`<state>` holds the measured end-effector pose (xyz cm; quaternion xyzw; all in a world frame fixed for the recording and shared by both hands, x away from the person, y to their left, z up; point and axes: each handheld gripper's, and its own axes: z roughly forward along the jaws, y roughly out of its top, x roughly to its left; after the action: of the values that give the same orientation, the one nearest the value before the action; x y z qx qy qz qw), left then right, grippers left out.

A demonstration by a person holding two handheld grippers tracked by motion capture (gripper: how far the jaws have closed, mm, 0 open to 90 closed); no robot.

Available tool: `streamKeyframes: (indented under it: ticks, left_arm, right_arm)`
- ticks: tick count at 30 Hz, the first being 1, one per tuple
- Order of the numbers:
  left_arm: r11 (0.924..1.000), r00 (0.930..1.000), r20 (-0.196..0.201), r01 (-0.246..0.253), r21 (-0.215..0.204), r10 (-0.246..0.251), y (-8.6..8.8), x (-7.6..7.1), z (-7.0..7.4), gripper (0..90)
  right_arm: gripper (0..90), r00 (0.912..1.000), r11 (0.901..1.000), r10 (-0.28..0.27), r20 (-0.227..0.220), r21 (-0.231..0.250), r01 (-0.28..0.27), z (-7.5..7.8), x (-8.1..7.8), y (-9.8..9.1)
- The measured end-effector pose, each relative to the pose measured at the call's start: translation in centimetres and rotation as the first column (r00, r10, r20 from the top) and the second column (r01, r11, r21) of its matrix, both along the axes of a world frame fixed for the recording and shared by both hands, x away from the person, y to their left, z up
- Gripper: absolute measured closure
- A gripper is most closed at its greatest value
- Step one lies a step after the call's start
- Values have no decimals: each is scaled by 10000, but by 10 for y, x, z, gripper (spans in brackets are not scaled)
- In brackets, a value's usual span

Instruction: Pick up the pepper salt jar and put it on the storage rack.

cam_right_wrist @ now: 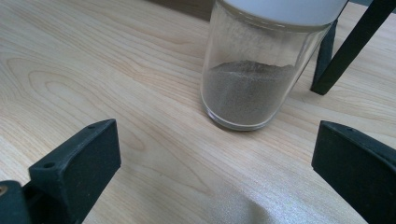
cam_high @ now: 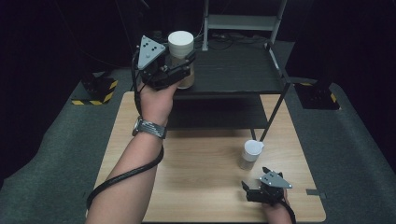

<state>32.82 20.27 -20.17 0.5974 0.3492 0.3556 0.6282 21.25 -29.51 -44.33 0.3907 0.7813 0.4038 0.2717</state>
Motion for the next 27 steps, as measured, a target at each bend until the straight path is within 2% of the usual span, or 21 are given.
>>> streamKeyframes:
  ticks: [5, 16, 27]
  left_arm:
    - [9999, 10000, -74, 15, -133, -16, 0, 5, -3, 348]
    - [9999, 9999, -145, 66, 130, -64, -8, 12, -4, 347]
    - [9999, 9996, -286, 67, -107, -70, -5, 15, -7, 347]
  right_arm:
    - [1, 10000, 10000, 1, 2, 7, -1, 0, 0, 0]
    - [1, 10000, 10000, 9, -12, 65, -9, 0, 0, -1]
    - [1, 10000, 10000, 26, -2, 88, -26, 0, 0, -2]
